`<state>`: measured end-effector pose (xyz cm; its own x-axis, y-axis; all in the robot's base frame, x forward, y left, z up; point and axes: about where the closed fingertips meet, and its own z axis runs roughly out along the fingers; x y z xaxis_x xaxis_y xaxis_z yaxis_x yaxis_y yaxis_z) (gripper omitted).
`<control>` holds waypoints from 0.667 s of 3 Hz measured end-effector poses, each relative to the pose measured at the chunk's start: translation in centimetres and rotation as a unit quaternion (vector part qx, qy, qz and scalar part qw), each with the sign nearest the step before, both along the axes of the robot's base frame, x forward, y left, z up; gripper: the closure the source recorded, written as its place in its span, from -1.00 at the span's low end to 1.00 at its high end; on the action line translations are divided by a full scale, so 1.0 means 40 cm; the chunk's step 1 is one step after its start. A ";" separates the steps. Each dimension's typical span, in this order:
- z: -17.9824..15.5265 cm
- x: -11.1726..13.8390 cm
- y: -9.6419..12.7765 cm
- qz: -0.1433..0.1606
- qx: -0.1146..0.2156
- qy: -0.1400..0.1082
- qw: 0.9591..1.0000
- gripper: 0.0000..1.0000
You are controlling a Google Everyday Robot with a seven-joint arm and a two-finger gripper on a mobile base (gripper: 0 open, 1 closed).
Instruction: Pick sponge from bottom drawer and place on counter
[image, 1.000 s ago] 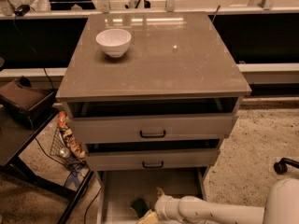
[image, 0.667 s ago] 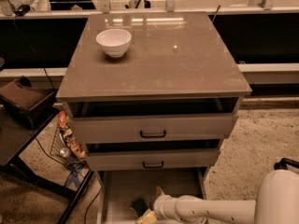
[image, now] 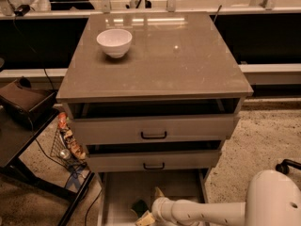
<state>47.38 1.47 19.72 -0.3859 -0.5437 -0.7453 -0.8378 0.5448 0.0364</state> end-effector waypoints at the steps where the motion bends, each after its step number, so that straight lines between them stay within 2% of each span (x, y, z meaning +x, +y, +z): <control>1: -0.021 -0.020 0.021 -0.001 0.018 0.004 1.000 -1.00; 2: -0.069 -0.036 0.047 0.003 0.042 0.004 0.999 -1.00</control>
Offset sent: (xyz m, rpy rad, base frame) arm -0.0228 0.0316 -0.0661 0.1544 0.0162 0.0130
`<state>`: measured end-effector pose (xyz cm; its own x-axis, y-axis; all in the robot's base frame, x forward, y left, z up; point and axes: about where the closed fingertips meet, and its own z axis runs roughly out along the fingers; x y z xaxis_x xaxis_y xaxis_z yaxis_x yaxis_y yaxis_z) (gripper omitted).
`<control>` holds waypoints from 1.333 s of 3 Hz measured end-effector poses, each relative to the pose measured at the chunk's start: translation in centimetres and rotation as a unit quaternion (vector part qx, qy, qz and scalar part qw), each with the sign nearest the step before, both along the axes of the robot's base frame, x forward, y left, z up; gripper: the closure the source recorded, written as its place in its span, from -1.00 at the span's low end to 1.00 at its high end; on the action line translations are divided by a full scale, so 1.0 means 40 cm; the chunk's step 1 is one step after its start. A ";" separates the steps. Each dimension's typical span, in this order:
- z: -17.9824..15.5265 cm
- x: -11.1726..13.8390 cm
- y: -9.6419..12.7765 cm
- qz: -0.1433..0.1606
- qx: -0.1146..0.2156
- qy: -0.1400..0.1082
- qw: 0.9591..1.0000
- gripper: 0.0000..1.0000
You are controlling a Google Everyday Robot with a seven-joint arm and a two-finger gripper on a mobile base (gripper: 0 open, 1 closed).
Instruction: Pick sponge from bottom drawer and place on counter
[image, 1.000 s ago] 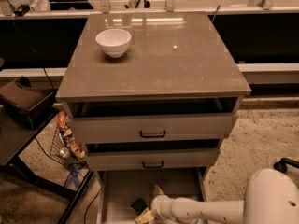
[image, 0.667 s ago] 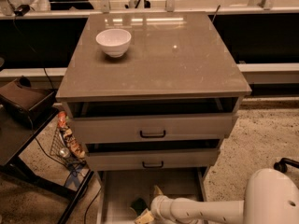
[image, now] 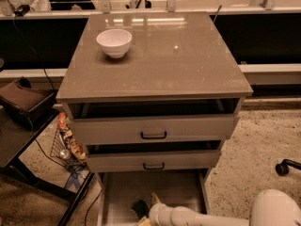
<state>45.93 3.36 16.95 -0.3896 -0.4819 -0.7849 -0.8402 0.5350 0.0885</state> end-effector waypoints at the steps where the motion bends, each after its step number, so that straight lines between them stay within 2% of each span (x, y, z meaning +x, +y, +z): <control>1: -0.057 -0.008 0.025 0.002 0.009 -0.003 1.000 -1.00; 2: -0.107 -0.009 0.043 0.002 0.007 -0.009 1.000 -1.00; 3: -0.139 -0.010 0.059 0.005 -0.003 -0.015 1.000 -0.73; 4: -0.140 -0.011 0.062 0.005 -0.003 -0.015 1.000 -0.29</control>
Offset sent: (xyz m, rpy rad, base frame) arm -0.0010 0.0227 -0.0664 0.0020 -0.0352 -0.0044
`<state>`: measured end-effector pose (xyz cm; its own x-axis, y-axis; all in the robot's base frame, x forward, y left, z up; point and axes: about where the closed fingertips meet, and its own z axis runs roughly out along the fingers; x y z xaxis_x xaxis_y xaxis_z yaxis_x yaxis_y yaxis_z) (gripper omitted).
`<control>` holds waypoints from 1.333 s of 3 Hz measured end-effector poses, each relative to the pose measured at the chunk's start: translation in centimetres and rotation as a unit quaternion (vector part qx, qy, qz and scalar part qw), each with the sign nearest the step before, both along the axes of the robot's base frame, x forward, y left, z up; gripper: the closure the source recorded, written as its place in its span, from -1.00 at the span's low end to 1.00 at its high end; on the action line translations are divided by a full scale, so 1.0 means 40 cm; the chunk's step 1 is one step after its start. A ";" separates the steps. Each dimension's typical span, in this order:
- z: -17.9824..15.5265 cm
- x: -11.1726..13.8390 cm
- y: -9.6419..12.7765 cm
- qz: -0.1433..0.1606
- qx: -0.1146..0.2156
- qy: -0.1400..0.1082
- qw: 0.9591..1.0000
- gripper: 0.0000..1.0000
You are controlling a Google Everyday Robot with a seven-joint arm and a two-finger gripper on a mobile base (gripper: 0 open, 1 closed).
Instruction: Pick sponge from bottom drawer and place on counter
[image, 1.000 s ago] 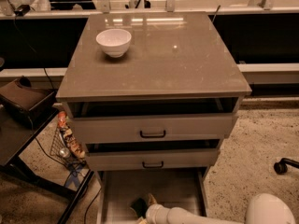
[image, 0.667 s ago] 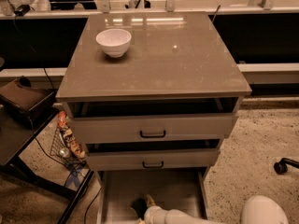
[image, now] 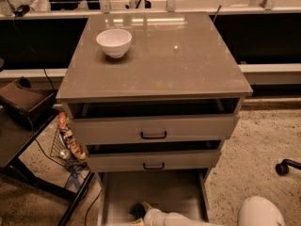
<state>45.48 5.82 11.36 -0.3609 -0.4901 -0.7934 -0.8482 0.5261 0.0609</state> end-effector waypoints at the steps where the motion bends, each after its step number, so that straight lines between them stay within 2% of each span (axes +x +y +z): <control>1: -0.001 -0.003 0.005 0.001 0.001 0.001 1.000 0.35; 2: -0.002 -0.004 0.007 0.002 0.001 0.001 1.000 0.82; 3: 0.012 -0.005 0.002 0.004 0.003 0.003 1.000 1.00; 4: 0.113 -0.002 -0.051 0.012 0.016 0.014 1.000 1.00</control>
Offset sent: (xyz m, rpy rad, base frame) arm -0.0006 0.0013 -0.0003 0.0009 0.0009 0.0016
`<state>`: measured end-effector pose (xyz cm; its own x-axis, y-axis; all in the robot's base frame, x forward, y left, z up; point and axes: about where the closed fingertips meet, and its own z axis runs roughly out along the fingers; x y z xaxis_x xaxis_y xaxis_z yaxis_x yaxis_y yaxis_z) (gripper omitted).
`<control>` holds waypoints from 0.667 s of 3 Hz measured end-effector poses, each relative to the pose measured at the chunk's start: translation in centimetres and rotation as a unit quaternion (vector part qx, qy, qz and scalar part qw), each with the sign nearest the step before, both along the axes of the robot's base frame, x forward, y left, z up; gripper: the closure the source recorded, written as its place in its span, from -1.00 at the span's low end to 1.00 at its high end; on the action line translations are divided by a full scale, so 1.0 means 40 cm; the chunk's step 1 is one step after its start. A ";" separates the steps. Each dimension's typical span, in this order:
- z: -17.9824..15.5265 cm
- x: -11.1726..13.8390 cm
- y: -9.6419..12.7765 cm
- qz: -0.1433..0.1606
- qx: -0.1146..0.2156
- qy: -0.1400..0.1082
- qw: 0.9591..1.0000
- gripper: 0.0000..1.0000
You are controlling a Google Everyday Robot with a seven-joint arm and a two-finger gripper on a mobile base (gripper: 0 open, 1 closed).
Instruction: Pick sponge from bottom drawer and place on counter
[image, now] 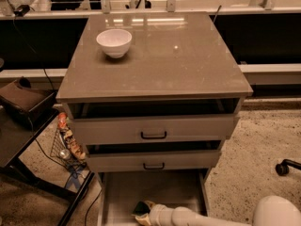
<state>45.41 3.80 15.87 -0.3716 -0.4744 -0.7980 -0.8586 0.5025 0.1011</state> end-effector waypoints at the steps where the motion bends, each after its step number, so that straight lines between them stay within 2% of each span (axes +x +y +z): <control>1: 0.210 -0.063 -0.112 0.003 0.027 0.053 0.998 1.00; 2: 0.389 -0.112 -0.177 -0.003 0.034 0.086 0.996 1.00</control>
Offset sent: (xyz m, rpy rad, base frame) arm -0.0092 -0.1482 0.2998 -0.0171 0.1145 -0.0274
